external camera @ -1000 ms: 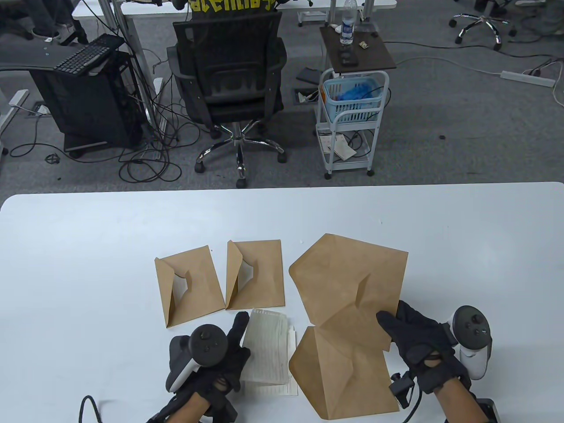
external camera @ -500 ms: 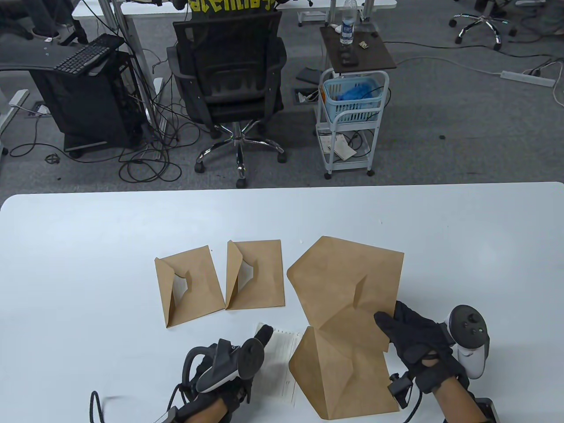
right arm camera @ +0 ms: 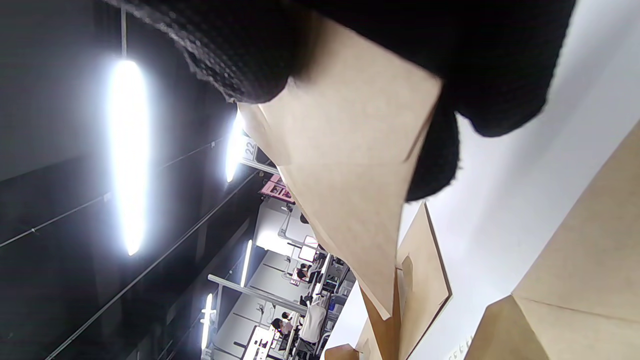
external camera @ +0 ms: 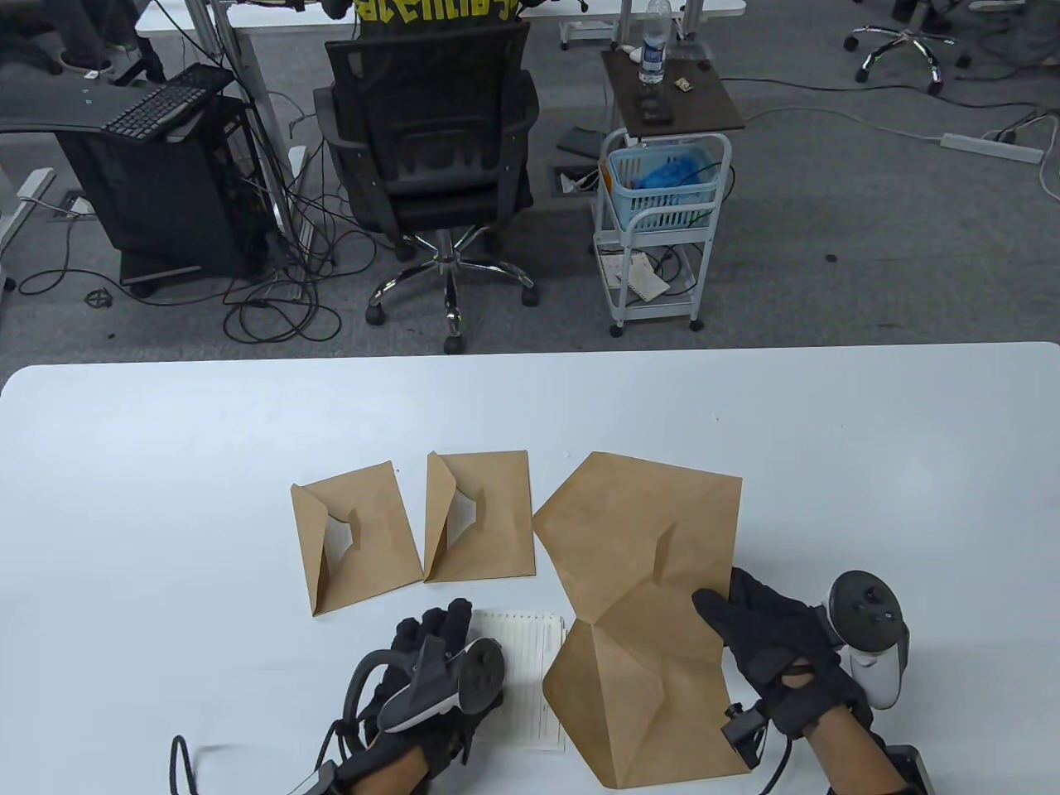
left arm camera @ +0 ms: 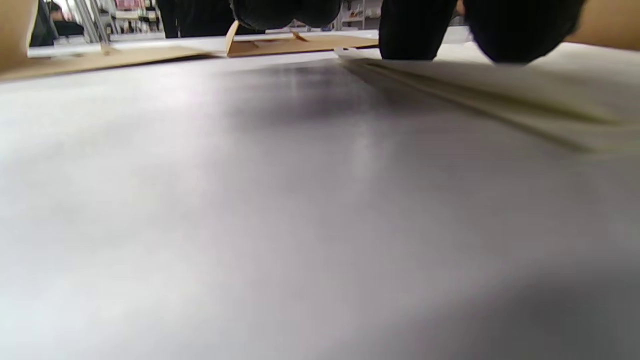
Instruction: Pull paper from envelopes and stack
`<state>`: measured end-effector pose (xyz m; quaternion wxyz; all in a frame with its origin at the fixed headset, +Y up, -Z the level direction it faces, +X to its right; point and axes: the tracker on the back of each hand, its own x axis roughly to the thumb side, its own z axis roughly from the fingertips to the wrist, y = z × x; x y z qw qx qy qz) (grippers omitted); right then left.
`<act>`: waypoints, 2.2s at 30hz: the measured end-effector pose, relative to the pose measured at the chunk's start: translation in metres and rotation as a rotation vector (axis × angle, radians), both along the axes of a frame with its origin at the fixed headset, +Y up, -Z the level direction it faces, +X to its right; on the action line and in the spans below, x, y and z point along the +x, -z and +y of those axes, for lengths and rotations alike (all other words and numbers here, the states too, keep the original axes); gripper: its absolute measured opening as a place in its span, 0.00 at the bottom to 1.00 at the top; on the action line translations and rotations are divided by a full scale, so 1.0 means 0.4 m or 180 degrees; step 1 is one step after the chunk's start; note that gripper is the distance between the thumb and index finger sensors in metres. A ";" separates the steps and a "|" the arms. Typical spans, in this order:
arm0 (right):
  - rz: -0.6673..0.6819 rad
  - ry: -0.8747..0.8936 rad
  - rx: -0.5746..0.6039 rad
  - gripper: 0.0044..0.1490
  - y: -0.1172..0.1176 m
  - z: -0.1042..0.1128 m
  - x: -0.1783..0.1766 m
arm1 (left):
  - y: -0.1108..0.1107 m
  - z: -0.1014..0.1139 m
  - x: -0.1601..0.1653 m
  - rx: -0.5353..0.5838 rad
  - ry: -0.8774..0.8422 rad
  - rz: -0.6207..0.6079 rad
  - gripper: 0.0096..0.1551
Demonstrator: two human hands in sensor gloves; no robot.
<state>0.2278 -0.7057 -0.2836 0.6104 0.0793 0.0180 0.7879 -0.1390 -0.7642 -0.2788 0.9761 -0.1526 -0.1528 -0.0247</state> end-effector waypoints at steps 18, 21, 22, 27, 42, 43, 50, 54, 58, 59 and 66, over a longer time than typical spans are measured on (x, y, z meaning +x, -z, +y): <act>0.0225 0.0102 -0.0325 0.26 -0.031 -0.016 0.040 | 0.000 0.110 -0.091 0.1383 -0.0117 0.0075 0.53; 0.0296 0.0127 -0.0430 0.27 -0.034 -0.019 0.037 | -0.009 0.099 -0.096 0.1478 -0.0041 0.0075 0.54; 0.0336 0.0114 -0.0461 0.28 -0.034 -0.022 0.037 | -0.011 0.096 -0.098 0.1469 -0.0039 0.0072 0.53; 0.0257 -0.0029 -0.0665 0.33 -0.032 -0.050 0.043 | -0.014 0.071 -0.110 0.1344 -0.0016 0.0089 0.53; 0.0614 -0.0231 -0.1118 0.51 -0.046 -0.088 0.007 | -0.018 0.065 -0.118 0.1206 -0.0121 0.0127 0.52; 0.0542 -0.0418 -0.1105 0.52 -0.047 -0.093 0.002 | -0.019 0.065 -0.117 0.1203 -0.0123 0.0124 0.52; 0.0384 -0.1691 -0.0921 0.57 -0.045 -0.127 -0.029 | -0.023 0.063 -0.113 0.1166 -0.0108 0.0111 0.51; 0.0304 -0.1897 -0.0931 0.43 -0.031 -0.143 -0.027 | -0.024 0.063 -0.111 0.1143 -0.0107 0.0104 0.51; 0.0052 -0.2297 -0.0631 0.37 -0.029 -0.126 -0.029 | -0.024 0.062 -0.110 0.1141 -0.0133 0.0101 0.51; 0.0021 -0.2411 -0.0580 0.37 -0.027 -0.123 -0.028 | -0.024 0.062 -0.109 0.1135 -0.0132 0.0100 0.51; -0.0191 -0.2729 -0.0379 0.37 -0.008 -0.115 -0.016 | -0.026 0.060 -0.102 0.1113 -0.0118 0.0089 0.51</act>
